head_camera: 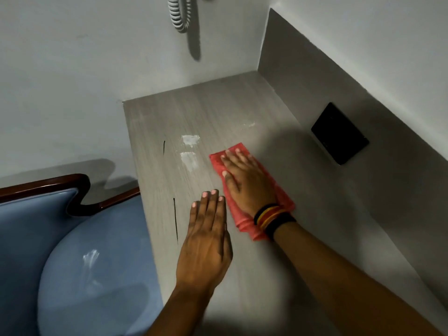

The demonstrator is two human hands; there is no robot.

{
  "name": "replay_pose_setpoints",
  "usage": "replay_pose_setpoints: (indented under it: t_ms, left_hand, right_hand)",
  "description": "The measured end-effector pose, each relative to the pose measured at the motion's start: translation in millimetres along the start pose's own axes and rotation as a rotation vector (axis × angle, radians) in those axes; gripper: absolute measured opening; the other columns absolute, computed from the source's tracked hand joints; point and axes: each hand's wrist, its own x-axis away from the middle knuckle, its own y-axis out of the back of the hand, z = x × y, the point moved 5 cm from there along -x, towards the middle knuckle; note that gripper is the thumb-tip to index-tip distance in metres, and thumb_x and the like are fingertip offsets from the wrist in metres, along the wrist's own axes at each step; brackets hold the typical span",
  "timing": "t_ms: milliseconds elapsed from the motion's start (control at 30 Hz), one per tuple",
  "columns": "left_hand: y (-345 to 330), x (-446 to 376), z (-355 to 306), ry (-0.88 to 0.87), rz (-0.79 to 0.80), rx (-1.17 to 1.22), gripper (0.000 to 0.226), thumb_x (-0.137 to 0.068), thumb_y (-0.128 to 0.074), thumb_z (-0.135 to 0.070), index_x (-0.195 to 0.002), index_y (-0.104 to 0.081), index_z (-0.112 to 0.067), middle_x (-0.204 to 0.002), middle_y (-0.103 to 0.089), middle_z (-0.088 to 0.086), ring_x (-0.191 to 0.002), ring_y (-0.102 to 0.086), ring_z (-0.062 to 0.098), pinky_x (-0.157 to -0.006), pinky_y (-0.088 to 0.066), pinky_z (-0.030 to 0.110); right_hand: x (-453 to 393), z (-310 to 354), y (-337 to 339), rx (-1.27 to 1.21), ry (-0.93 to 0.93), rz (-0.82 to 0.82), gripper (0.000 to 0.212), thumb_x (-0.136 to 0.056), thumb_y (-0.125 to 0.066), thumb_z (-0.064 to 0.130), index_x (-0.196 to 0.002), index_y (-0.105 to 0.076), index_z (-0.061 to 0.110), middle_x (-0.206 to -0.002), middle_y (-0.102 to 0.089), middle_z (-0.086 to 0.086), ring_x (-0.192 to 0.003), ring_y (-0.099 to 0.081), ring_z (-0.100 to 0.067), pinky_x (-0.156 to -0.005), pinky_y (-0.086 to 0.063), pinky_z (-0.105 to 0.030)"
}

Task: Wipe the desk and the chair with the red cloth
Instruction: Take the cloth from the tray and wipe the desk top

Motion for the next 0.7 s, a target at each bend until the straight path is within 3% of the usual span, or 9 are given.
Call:
replay_pose_setpoints:
  t_ms: [167, 333, 533, 600, 700]
  left_hand:
    - [-4, -1, 2, -0.013, -0.036, -0.014, 0.07, -0.106, -0.034, -0.025, -0.168, -0.002, -0.016, -0.178, 0.004, 0.003, -0.165, 0.011, 0.017, -0.135, 0.002, 0.041]
    - [-1, -2, 0, 0.0, -0.036, 0.004, 0.07, -0.106, -0.035, -0.023, -0.168, -0.004, -0.013, -0.178, 0.003, 0.006, -0.165, 0.01, 0.02, -0.136, -0.002, 0.045]
    - [-4, -3, 2, 0.004, -0.041, 0.009, 0.069, -0.108, -0.028, -0.029, -0.168, 0.003, -0.017, -0.178, 0.011, 0.001, -0.164, 0.018, 0.015, -0.134, 0.005, 0.041]
    - [-3, -2, 2, 0.004, -0.04, 0.019, 0.068, -0.108, -0.026, -0.029, -0.168, 0.002, -0.017, -0.178, 0.009, 0.001, -0.164, 0.017, 0.015, -0.135, 0.003, 0.041]
    - [0, -4, 1, -0.007, -0.047, 0.021, 0.065, -0.108, -0.026, -0.027, -0.168, -0.004, -0.014, -0.178, 0.002, 0.005, -0.165, 0.011, 0.019, -0.136, -0.001, 0.044]
  right_hand:
    - [-68, -52, 29, 0.097, -0.277, -0.003, 0.054, -0.107, -0.031, 0.027, -0.16, -0.029, 0.013, -0.168, -0.028, -0.005, -0.158, -0.019, -0.023, -0.129, -0.012, -0.042]
    - [66, -13, 4, 0.113, -0.163, -0.069, 0.053, -0.107, -0.025, 0.037, -0.154, -0.039, 0.018, -0.161, -0.042, -0.003, -0.153, -0.033, -0.024, -0.127, -0.017, -0.042]
    - [-42, -45, 20, 0.064, -0.217, 0.035, 0.053, -0.108, -0.029, 0.031, -0.159, -0.032, 0.018, -0.168, -0.028, -0.001, -0.159, -0.015, -0.02, -0.131, -0.008, -0.043]
    - [-29, -40, 18, 0.069, -0.219, 0.023, 0.053, -0.107, -0.029, 0.03, -0.158, -0.034, 0.017, -0.167, -0.031, -0.002, -0.158, -0.018, -0.022, -0.131, -0.009, -0.043]
    - [55, -16, 10, 0.099, -0.086, 0.016, 0.054, -0.106, -0.024, 0.034, -0.156, -0.039, 0.018, -0.163, -0.039, -0.002, -0.156, -0.026, -0.023, -0.129, -0.017, -0.045]
